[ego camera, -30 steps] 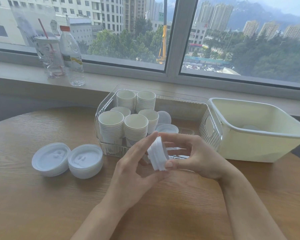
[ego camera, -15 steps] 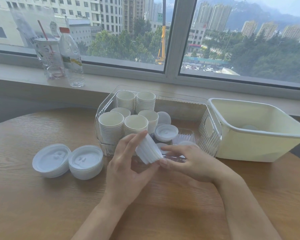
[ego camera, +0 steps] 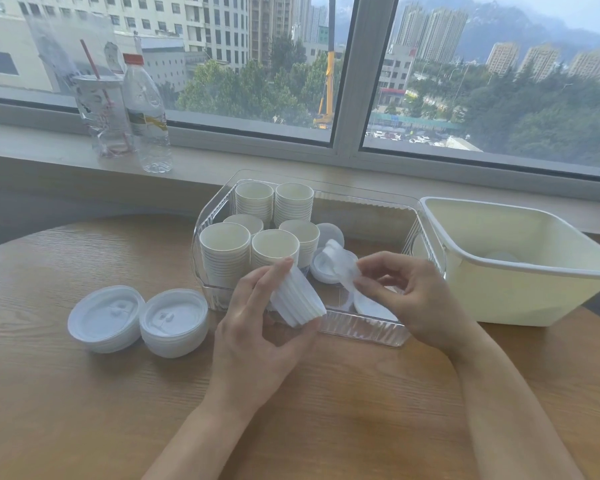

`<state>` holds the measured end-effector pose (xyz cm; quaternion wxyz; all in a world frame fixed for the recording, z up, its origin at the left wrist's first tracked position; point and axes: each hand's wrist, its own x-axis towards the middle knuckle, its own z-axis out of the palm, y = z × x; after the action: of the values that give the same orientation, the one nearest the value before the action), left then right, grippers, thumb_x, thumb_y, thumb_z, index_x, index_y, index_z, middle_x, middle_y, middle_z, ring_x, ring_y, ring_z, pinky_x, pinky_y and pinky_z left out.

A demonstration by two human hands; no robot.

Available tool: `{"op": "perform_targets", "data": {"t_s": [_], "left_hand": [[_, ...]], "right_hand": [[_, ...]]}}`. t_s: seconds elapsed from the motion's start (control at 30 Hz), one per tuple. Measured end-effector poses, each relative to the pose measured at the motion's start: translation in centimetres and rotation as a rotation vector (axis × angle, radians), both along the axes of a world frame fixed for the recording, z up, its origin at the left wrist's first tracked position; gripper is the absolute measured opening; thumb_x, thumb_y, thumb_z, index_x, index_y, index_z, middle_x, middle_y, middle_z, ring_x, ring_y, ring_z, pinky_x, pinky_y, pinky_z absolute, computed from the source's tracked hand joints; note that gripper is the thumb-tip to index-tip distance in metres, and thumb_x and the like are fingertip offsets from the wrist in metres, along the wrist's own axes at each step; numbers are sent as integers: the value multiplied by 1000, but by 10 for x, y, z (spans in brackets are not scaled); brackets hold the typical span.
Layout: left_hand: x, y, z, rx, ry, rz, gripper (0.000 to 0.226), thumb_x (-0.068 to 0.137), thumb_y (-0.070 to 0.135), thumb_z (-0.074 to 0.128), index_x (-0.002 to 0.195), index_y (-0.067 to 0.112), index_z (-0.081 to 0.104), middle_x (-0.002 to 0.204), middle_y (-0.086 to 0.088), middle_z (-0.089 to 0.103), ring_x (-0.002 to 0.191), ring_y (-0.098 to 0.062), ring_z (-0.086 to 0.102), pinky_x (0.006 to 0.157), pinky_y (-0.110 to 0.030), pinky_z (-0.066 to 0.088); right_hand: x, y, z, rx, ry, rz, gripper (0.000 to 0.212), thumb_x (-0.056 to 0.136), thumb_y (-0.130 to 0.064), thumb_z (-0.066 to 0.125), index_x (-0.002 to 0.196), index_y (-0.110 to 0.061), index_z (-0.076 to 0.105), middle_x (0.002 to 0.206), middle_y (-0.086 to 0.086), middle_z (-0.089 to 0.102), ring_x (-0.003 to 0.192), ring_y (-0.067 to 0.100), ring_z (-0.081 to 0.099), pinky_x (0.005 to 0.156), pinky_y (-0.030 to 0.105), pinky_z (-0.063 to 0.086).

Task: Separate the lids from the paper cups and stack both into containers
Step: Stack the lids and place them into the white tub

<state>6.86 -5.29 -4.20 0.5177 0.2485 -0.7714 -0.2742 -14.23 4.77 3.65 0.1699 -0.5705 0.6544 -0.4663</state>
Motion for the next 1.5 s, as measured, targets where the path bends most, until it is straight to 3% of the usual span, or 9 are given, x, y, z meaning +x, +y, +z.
{"op": "perform_targets", "data": {"t_s": [0.17, 0.37, 0.53, 0.67, 0.8, 0.97, 1.13, 1.33, 1.5], "left_hand": [[-2, 4, 0, 31, 32, -46, 84, 77, 34, 93, 150, 30, 52, 139, 11, 60, 115, -17, 64, 84, -33, 59], [-1, 5, 3, 37, 44, -65, 81, 78, 47, 85, 150, 30, 51, 136, 15, 61, 116, -16, 64, 88, -29, 56], [0, 6, 5, 18, 31, -128, 80, 80, 41, 84, 151, 26, 51, 140, 9, 60, 131, -18, 59, 100, -27, 51], [0, 6, 7, -4, 25, -169, 78, 77, 28, 90, 146, 20, 55, 141, 5, 60, 134, -21, 57, 108, -22, 43], [-1, 8, 9, -27, 1, -218, 78, 78, 24, 90, 147, 20, 54, 145, 5, 60, 137, -17, 57, 109, -18, 41], [1, 11, 10, 41, 12, -276, 86, 80, 30, 90, 155, 22, 47, 147, 11, 61, 133, -14, 61, 104, -18, 46], [0, 8, 7, 38, 0, -293, 91, 78, 43, 89, 157, 28, 45, 144, 12, 62, 119, -11, 66, 92, -17, 52], [-2, 5, 3, -81, -77, -240, 79, 82, 48, 84, 152, 28, 51, 148, 1, 57, 136, -14, 57, 107, -24, 48], [1, 5, 7, -46, -29, -100, 72, 82, 49, 80, 147, 29, 56, 137, 8, 61, 126, -10, 61, 94, -18, 50]], "right_hand": [[12, 0, 4, -51, -58, 209, 8, 89, -12, 81, 95, -17, 80, 90, 1, 76, 86, 22, 68, 88, 32, 54], [17, -2, 0, 1, -53, 271, 11, 90, -16, 81, 100, -17, 80, 95, 5, 77, 92, 21, 69, 93, 40, 55], [17, 0, 2, 73, -19, 304, 13, 89, -21, 82, 102, -23, 81, 103, 1, 72, 101, 21, 67, 98, 38, 51], [14, 4, 8, 135, 59, 283, 55, 84, -25, 86, 135, -31, 65, 139, -14, 63, 138, 14, 53, 114, 36, 41], [9, 8, 8, 215, -12, 338, 80, 84, -14, 86, 154, -24, 47, 150, -11, 58, 144, 10, 50, 119, 46, 41], [6, 11, 10, 197, -31, 345, 83, 82, -6, 86, 154, -21, 47, 149, -7, 60, 144, 15, 51, 120, 45, 41], [2, 9, 5, 213, -13, 305, 80, 79, -15, 91, 149, -26, 55, 141, -9, 66, 134, 14, 60, 114, 45, 47], [8, 2, 2, 204, 20, 250, 71, 78, -29, 92, 142, -30, 62, 130, -9, 71, 123, 16, 65, 107, 38, 51], [6, -5, -4, 183, 57, 47, 62, 87, -55, 77, 144, -41, 58, 140, -27, 61, 130, -5, 55, 110, 23, 44]]}}
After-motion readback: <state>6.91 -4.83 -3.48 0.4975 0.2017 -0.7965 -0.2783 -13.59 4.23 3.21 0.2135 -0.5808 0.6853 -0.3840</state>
